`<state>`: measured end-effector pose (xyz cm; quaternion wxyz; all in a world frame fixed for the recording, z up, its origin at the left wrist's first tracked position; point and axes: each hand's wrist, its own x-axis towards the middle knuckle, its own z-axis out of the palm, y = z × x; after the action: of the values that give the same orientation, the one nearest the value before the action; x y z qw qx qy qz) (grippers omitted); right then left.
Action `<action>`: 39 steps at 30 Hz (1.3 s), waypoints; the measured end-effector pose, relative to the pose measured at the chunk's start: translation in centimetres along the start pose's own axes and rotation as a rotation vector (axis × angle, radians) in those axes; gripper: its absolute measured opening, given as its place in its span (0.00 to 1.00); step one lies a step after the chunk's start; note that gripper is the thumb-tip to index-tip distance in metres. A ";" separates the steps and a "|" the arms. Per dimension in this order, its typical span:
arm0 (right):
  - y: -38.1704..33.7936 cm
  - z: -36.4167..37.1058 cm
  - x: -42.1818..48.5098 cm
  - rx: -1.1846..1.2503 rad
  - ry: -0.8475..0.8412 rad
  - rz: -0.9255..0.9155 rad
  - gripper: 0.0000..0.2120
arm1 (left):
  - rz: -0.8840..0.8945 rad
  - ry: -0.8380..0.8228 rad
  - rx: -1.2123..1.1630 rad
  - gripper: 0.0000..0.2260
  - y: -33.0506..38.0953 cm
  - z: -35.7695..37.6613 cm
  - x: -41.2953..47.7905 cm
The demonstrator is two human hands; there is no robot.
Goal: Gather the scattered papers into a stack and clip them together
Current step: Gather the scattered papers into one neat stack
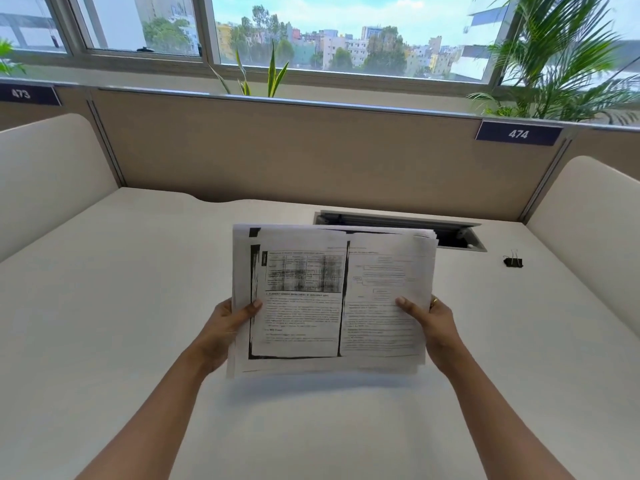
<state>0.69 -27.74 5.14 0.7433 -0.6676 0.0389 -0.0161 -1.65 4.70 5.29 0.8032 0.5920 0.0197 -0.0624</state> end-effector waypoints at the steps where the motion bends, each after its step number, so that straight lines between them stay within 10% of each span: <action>1: -0.4 0.1 -0.1 0.032 0.015 -0.045 0.36 | 0.039 0.002 0.010 0.37 0.5 0.3 0.3; 6: -1.3 0.3 -0.6 0.078 0.049 -0.163 0.32 | 0.162 0.014 0.122 0.15 1.8 1.5 1.4; 11: -0.8 -0.5 -0.9 0.032 0.022 -0.091 0.20 | 0.147 -0.037 0.191 0.29 1.4 1.4 1.2; 15: -0.8 -0.3 -0.8 -0.033 0.035 -0.095 0.33 | 0.164 -0.032 0.212 0.22 1.2 1.7 1.4; 18: -1.1 0.0 -0.5 -0.013 0.043 -0.126 0.14 | 0.182 0.016 0.208 0.08 1.6 2.2 1.6; 27: -1.1 -0.7 -0.3 -0.038 -0.075 -0.112 0.36 | 0.184 -0.039 0.240 0.17 1.7 1.8 1.3; 39: -1.0 0.5 0.0 -0.032 -0.018 -0.116 0.14 | 0.213 -0.011 0.228 0.21 1.3 2.3 1.6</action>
<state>0.79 -27.40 6.18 0.7309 -0.6805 -0.0062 -0.0523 0.02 2.73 7.04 0.7331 0.6776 -0.0550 0.0180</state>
